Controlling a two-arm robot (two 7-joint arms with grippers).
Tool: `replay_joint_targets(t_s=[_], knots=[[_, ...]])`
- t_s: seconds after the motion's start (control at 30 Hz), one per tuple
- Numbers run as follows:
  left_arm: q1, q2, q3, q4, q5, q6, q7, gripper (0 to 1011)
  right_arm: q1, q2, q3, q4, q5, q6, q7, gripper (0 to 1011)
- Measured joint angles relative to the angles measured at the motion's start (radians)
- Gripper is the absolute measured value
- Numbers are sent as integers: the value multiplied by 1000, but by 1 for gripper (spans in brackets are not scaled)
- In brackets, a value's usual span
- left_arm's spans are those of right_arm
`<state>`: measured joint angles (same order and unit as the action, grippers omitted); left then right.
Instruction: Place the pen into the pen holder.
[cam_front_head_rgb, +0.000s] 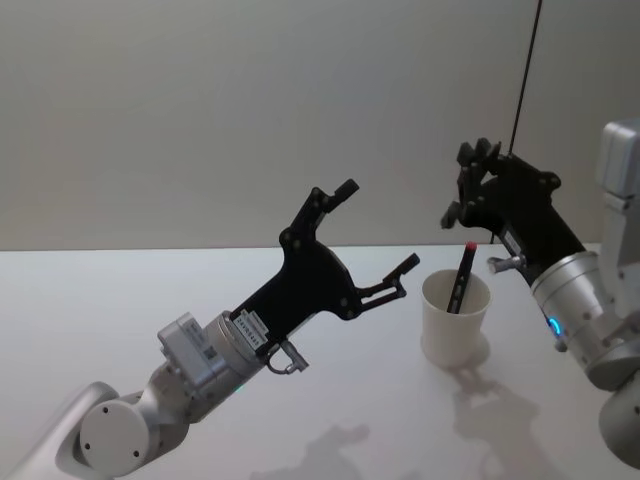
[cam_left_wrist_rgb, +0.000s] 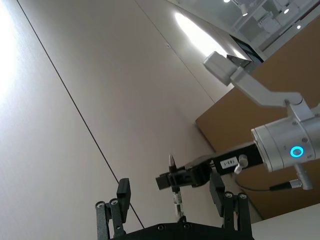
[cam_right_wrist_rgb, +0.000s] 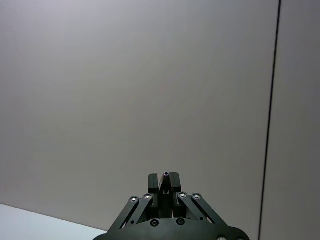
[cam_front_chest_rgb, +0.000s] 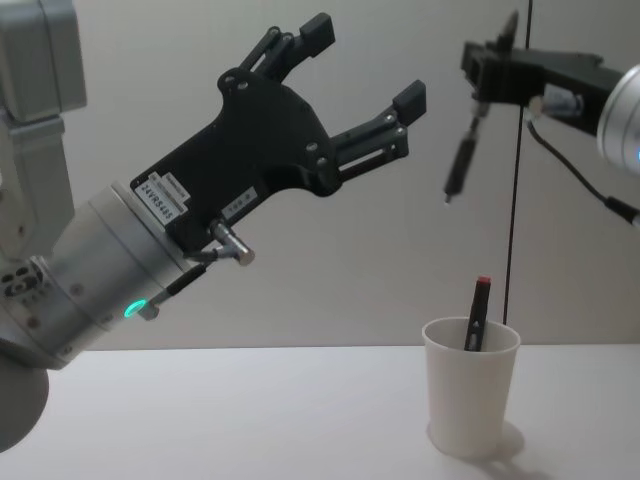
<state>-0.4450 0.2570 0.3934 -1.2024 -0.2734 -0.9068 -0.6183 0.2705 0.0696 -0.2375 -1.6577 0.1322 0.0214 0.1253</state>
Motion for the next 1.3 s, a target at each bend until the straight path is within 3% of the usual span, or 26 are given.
replay_joint_targets(t_s=[0.43, 0.97, 1.3], knots=[[0, 0, 0, 0, 0, 0, 0, 1004, 29, -6, 15, 97, -61, 2, -87, 126], [0, 0, 0, 0, 0, 0, 0, 1004, 59, -16, 23, 213, -48, 23, -85, 126], [0, 0, 0, 0, 0, 0, 0, 1004, 76, -25, 23, 269, -37, 23, -76, 411]])
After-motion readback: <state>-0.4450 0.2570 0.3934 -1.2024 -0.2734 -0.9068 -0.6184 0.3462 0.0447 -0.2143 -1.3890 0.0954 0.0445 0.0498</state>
